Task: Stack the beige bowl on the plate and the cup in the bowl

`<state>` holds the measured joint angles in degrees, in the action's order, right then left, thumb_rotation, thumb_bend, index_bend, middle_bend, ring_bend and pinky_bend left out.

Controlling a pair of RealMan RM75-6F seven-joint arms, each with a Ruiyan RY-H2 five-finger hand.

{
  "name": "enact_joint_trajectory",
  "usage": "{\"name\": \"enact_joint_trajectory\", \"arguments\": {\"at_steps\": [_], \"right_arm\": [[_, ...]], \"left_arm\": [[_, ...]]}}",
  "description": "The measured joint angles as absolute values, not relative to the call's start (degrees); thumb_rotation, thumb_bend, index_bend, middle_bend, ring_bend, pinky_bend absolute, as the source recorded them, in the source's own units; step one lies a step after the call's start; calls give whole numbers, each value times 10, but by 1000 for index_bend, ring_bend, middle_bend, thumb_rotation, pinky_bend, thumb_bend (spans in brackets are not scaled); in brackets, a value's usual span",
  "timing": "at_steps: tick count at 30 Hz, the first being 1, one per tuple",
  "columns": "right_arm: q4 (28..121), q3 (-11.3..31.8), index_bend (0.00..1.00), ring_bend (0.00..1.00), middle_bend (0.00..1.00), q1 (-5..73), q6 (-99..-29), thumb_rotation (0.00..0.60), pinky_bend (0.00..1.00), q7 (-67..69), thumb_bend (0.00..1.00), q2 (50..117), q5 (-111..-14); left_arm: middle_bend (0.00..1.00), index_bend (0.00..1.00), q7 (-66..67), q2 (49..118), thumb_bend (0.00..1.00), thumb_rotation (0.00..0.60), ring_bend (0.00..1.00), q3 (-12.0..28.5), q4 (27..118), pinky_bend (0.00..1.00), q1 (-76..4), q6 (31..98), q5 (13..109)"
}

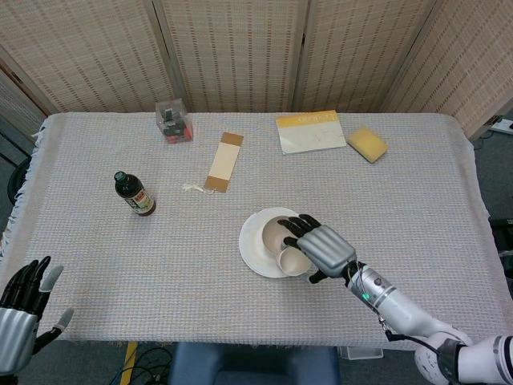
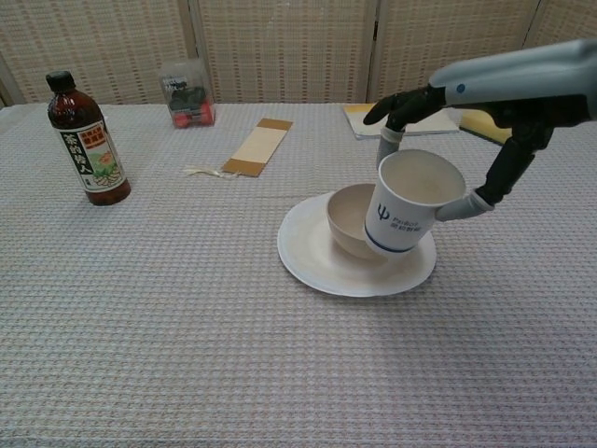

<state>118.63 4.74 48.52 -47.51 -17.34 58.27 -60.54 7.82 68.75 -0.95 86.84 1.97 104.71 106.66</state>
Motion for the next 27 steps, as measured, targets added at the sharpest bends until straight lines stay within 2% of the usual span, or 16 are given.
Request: {"name": "enact_joint_trajectory", "arguments": {"at_steps": [12,17,27], "right_arm": [[1108,88,341,0,24,553,-436,600,0,-165,253,606,-451],[1087,87,341,0,24,579,-420,600,0,-172,250,620,-413],[1073,55,341,0,24,623,-422,600,0,-222,249,650,-356]], "left_arm": [[0,30,70,684,314,600,0,-9,868,156,20,1047,1062],[0,30,79,686,314,600,0,-7,867,157,21,1048,1061],[0,30,77,686,314,600,0,-5,867,157,24,1055,1060]]}}
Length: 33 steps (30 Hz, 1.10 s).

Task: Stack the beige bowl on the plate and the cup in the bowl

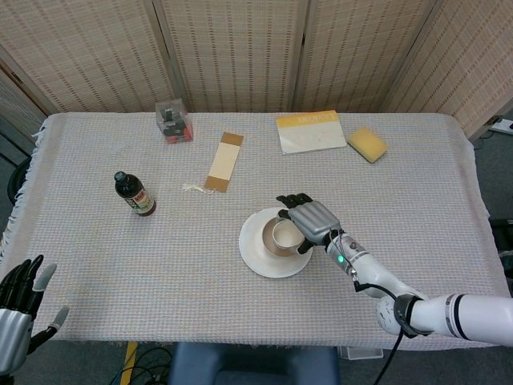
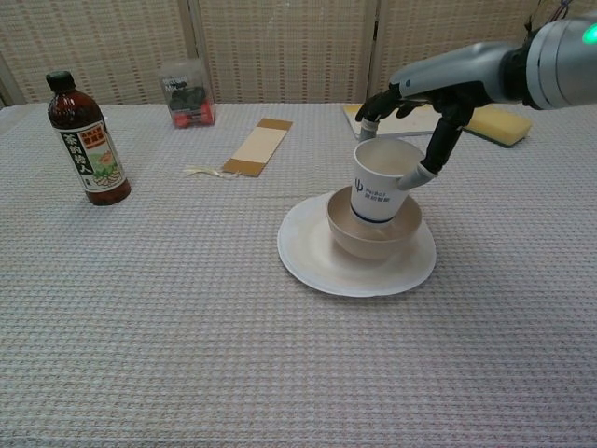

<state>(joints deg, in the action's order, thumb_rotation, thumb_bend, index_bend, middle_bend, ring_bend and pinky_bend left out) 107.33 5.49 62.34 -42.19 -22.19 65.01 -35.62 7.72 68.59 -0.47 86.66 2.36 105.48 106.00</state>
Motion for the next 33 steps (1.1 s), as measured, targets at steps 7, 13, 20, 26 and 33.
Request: {"name": "enact_joint_trajectory", "arguments": {"at_steps": [7,13,20,26,33], "right_arm": [[1054,40,341,0,24,637,-428,600,0,-234,249,670,-331],[1036,33,341,0,24,644,-429,600,0,-238,250,685,-322],[1013,27,326,0,12,653,-418,600,0,-235,243,700,-302],[1004,19,72,0,0,667,-388,600,0,-231,200,698,-271],[1019,13,0,0,0,677,-374,600,0,-219,188,675,-264]], "left_arm": [[0,30,75,685,314,600,0,-6,867,156,24,1056,1061],[0,30,75,685,314,600,0,-6,867,157,24,1054,1061],[0,30,71,683,314,600,0,-5,867,156,26,1058,1060],[0,30,70,682,314,600,0,-4,867,157,27,1061,1060],[0,30,69,682,314,600,0,-4,867,157,29,1064,1061]]}}
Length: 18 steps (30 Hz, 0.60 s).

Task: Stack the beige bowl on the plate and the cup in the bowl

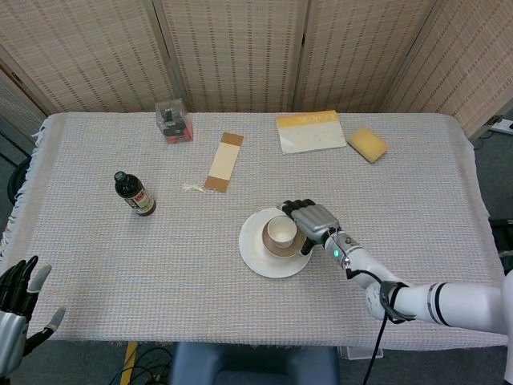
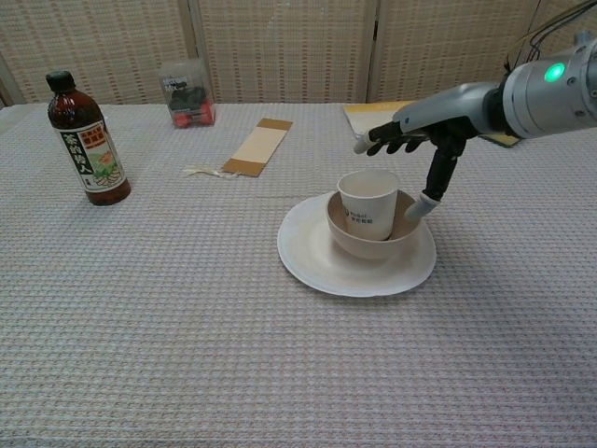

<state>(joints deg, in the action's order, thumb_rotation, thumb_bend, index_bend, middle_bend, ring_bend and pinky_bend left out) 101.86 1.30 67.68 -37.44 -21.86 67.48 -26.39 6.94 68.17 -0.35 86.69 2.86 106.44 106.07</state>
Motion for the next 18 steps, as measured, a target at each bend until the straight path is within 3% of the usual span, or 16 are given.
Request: {"name": "enact_joint_trajectory", "arguments": {"at_steps": [10,18], "right_arm": [[1132,27,0,0,0,638,-402,600,0,-177,151,546,-339],[1192,20,0,0,0,506,-503,600,0,-113,128,490,-573]], "left_arm": [[0,30,78,685,314,600,0,-4,868,157,27,1059,1063],[0,31,91,689,314,600,0,-7,870,157,26,1055,1072]]}}
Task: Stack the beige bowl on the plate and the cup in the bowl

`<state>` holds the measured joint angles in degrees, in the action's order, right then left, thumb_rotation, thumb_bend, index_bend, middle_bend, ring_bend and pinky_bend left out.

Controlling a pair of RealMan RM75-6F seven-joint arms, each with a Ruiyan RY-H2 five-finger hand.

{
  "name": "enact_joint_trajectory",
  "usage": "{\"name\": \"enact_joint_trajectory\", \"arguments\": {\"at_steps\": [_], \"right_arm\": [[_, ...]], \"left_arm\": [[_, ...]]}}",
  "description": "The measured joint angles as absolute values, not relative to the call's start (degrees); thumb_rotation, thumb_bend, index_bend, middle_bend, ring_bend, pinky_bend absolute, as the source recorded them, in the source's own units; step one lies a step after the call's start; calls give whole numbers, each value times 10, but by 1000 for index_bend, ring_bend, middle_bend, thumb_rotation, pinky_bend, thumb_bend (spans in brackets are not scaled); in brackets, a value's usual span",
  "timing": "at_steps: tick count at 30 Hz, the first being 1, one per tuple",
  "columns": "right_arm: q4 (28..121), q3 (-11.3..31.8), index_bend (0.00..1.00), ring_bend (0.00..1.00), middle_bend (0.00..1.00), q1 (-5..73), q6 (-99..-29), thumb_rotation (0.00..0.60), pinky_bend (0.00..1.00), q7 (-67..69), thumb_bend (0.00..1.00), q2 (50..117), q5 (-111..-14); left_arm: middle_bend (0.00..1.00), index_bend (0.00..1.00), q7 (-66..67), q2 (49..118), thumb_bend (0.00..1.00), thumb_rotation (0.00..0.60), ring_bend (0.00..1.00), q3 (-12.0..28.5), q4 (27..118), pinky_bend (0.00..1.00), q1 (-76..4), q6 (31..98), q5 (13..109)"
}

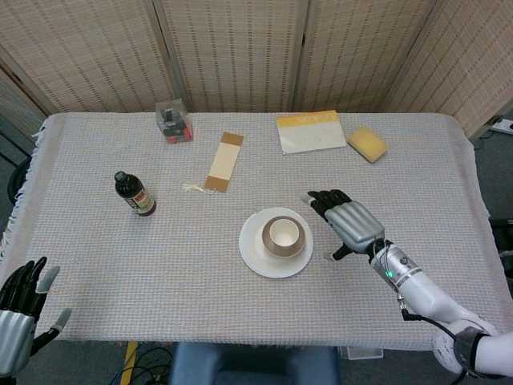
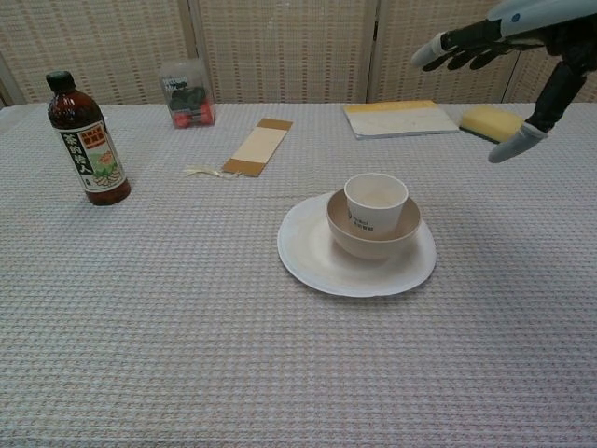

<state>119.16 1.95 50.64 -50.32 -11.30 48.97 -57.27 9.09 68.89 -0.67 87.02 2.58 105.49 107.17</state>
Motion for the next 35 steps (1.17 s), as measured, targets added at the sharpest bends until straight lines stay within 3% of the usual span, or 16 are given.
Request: {"name": "enact_joint_trajectory", "arguments": {"at_steps": [5,9,15,25,35], "right_arm": [[1173,-14,0,0,0,401,-602,600,0,-52,126,498,-767],[1105,-42,0,0,0,301,-724,600,0,-15,125,529,-891],[977,-61,0,0,0,178,-852,600,0,-31,125,607,-925],[919,-71,0,0,0,108,-902,600,0,-6,126,644,-941],[921,-64,0,0,0,81,-925,600,0,-20,125,646,-976]], "left_arm": [[0,31,95,690,314,600,0,-7,871,157,24,1050,1073],[0,31,96,692,314,600,0,-8,870,156,22,1046,1073],[0,32,96,693,314,600,0,-9,870,157,18,1036,1071],[0,33,93,696,314,600,0,-10,864,157,12,1028,1072],[0,33,97,703,314,600,0,-13,859,157,3,1011,1072]]}}
